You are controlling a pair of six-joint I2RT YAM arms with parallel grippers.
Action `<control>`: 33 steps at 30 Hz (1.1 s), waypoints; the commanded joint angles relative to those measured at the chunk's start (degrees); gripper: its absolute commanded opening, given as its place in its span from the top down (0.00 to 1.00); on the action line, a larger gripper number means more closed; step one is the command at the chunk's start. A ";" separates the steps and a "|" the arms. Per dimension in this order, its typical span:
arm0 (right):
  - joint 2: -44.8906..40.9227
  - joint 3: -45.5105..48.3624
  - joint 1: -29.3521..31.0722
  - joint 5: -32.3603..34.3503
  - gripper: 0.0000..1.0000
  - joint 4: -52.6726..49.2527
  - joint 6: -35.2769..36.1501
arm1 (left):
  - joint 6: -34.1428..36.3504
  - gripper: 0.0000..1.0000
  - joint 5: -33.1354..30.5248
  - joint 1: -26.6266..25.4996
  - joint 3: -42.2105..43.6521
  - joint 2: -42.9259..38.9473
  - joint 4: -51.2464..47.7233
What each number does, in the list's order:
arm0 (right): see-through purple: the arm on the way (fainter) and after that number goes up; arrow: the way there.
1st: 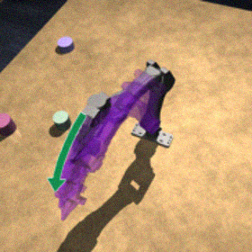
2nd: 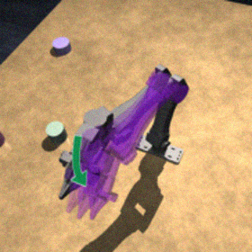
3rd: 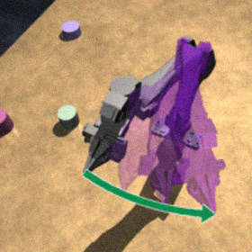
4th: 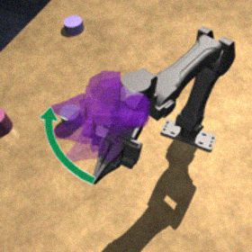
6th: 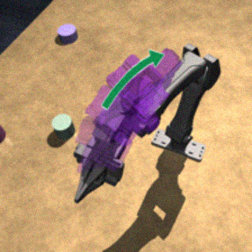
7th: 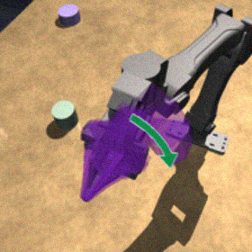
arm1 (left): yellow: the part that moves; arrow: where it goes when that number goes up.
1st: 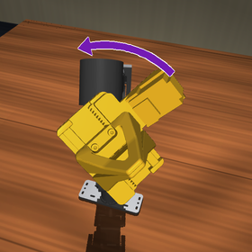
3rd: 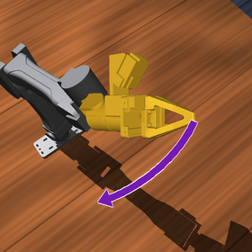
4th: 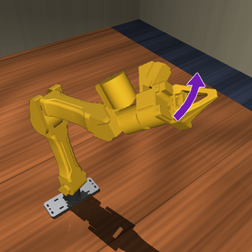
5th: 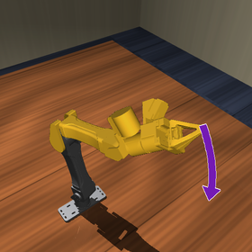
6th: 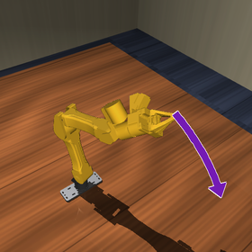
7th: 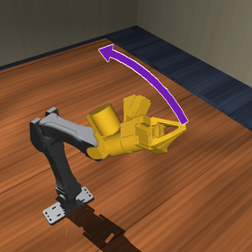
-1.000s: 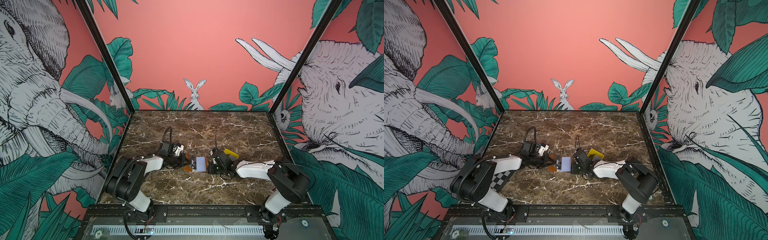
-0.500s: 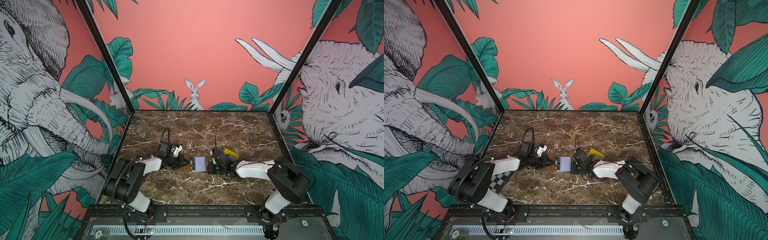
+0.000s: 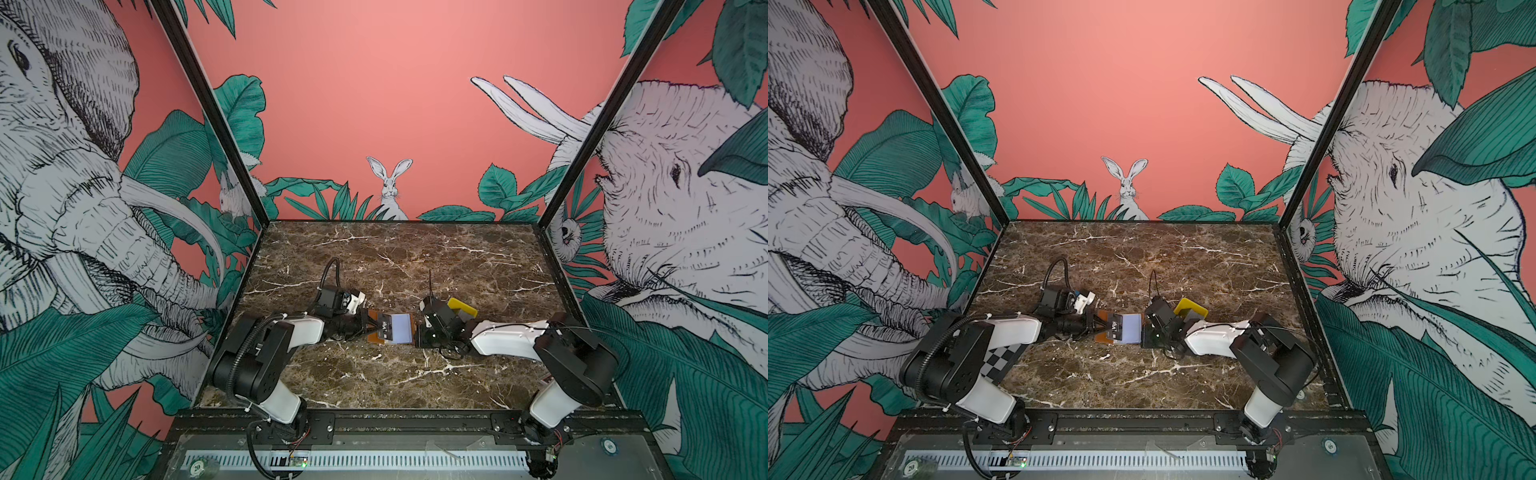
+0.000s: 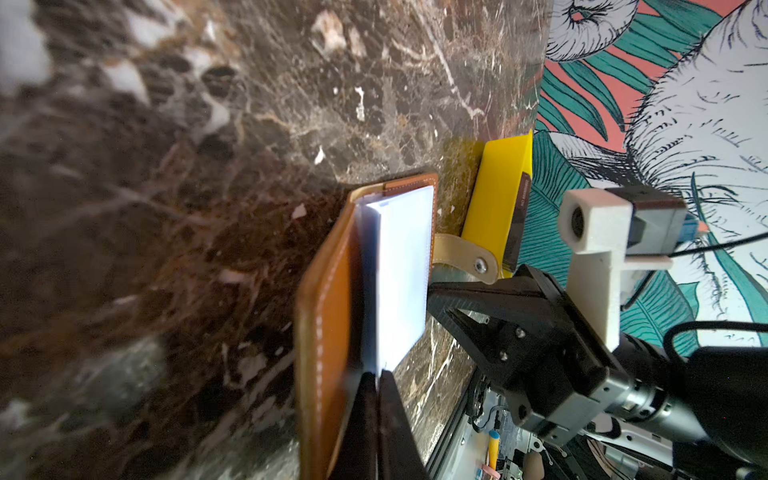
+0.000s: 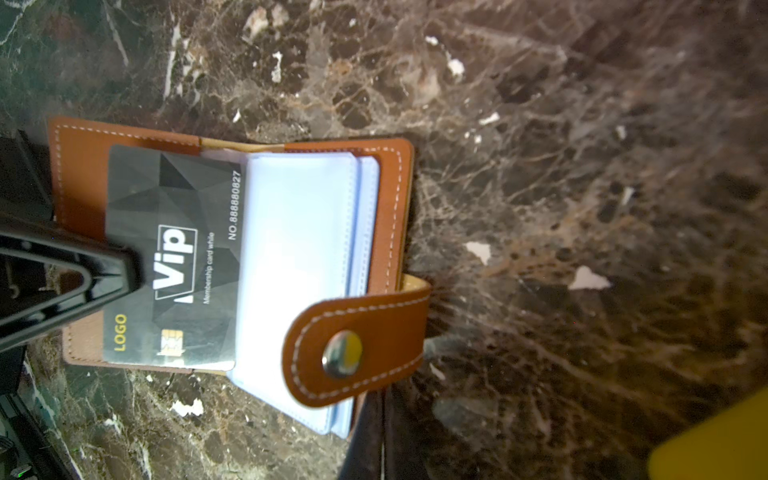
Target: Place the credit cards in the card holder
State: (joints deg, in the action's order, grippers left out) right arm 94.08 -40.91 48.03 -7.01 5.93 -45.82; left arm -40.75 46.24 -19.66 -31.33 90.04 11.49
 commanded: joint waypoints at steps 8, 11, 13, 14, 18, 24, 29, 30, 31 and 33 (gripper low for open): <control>2.09 -0.22 0.44 2.10 0.94 -2.77 0.65 | 2.94 0.96 -0.88 0.24 -0.18 0.20 -1.82; 2.33 -0.32 0.40 2.08 0.94 -2.66 0.64 | 4.46 0.96 -1.05 -0.27 -0.56 0.40 -2.30; 2.53 -0.49 0.44 1.88 0.94 -2.68 0.52 | 5.54 0.96 -1.74 -0.38 -1.08 0.48 -3.50; 2.67 -0.49 0.46 1.69 0.94 -2.60 0.51 | 5.97 0.96 -2.01 -0.35 -1.36 0.49 -3.88; 2.76 -0.58 0.49 1.59 0.94 -2.40 0.38 | 7.72 0.96 -2.79 -0.33 -2.73 0.83 -5.75; 3.03 -0.74 0.49 1.56 0.94 -2.49 0.38 | 9.98 0.96 -2.98 -0.38 -4.42 1.62 -8.11; 3.45 -0.86 0.48 1.48 0.95 -2.41 0.29 | 11.32 0.97 -3.13 -0.42 -5.57 1.89 -10.02; 3.42 -0.92 0.51 1.55 0.94 -2.50 0.29 | 11.71 0.97 -3.24 -0.34 -5.92 1.90 -10.64; 3.63 -0.93 0.54 1.52 0.95 -2.51 0.30 | 12.24 0.97 -3.45 -0.44 -6.36 1.90 -11.53; 3.73 -1.13 0.54 1.51 0.95 -2.59 0.30 | 13.18 0.97 -3.84 -0.38 -7.19 1.80 -13.05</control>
State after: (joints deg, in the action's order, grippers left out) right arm 95.57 -42.26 48.14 -6.85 6.44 -45.84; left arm -30.55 44.03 -19.84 -36.84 91.44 2.70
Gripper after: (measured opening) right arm 0.056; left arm 0.045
